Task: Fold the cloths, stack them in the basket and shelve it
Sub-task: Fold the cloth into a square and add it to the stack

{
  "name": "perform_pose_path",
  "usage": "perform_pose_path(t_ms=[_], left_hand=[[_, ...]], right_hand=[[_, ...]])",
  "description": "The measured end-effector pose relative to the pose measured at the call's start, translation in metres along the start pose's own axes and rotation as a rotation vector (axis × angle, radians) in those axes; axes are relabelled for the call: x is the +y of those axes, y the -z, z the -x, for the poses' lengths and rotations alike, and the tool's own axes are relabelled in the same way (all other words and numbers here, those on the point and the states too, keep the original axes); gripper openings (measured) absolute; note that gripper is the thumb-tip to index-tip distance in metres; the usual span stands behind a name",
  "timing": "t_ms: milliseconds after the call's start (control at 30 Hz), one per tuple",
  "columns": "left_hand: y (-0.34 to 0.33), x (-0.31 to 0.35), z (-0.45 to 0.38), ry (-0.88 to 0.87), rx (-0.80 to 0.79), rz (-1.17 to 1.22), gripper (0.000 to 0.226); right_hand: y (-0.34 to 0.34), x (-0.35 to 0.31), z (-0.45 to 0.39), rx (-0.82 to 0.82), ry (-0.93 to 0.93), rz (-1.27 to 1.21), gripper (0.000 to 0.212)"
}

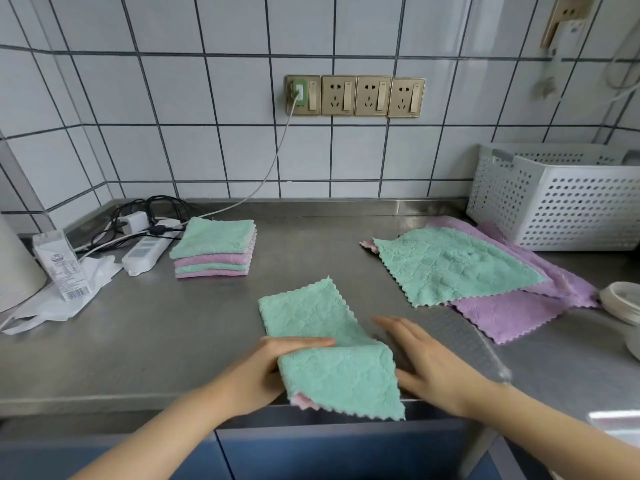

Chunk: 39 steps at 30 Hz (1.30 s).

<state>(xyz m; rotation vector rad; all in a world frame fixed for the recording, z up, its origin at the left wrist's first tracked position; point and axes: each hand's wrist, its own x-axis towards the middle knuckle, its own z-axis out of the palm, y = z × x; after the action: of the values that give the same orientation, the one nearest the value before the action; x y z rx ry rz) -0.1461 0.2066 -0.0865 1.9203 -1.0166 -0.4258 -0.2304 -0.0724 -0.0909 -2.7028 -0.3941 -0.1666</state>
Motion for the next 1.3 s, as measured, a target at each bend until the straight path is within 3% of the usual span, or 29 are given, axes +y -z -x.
perform_pose_path(t_ms=[100, 167, 200, 267, 367, 467, 600, 700, 967, 1200, 1300], left_hand=[[0.005, -0.012, 0.007, 0.037, -0.003, -0.138, 0.07], [0.007, -0.018, 0.016, -0.025, 0.018, -0.349, 0.068], [0.009, -0.023, 0.021, -0.052, 0.032, -0.407, 0.064], [0.017, -0.026, 0.032, -0.062, 0.114, -0.475, 0.055], [0.026, -0.016, 0.036, 0.013, 0.246, -0.421, 0.026], [0.028, 0.005, 0.026, 0.269, 0.242, -0.171, 0.005], [0.034, 0.003, -0.001, 0.541, 0.346, 0.009, 0.024], [0.033, -0.001, -0.015, 0.652, 0.352, -0.005, 0.027], [0.032, 0.0, -0.033, 0.576, 0.364, -0.393, 0.024], [0.034, 0.0, -0.036, 0.658, 0.326, -0.292, 0.033], [0.037, 0.001, -0.037, 0.615, 0.404, -0.634, 0.026]], right_hand=[[-0.015, -0.014, -0.006, 0.026, 0.221, -0.059, 0.063], [-0.021, -0.013, -0.006, 0.085, 0.369, -0.034, 0.043], [-0.022, -0.012, -0.004, 0.093, 0.405, -0.03, 0.031], [-0.02, -0.012, -0.002, 0.066, 0.416, -0.058, 0.029], [-0.011, -0.021, -0.006, 0.053, 0.255, -0.168, 0.033], [-0.003, -0.037, -0.032, 0.159, -0.022, -0.325, 0.058], [-0.004, -0.043, -0.091, 0.229, -0.319, -0.463, 0.05], [-0.016, -0.03, -0.122, 0.164, -0.52, -0.359, 0.044], [-0.02, -0.027, -0.133, 0.113, -0.596, -0.264, 0.039], [-0.017, -0.027, -0.133, 0.097, -0.661, -0.34, 0.039], [-0.015, -0.03, -0.13, 0.107, -0.667, -0.418, 0.028]])
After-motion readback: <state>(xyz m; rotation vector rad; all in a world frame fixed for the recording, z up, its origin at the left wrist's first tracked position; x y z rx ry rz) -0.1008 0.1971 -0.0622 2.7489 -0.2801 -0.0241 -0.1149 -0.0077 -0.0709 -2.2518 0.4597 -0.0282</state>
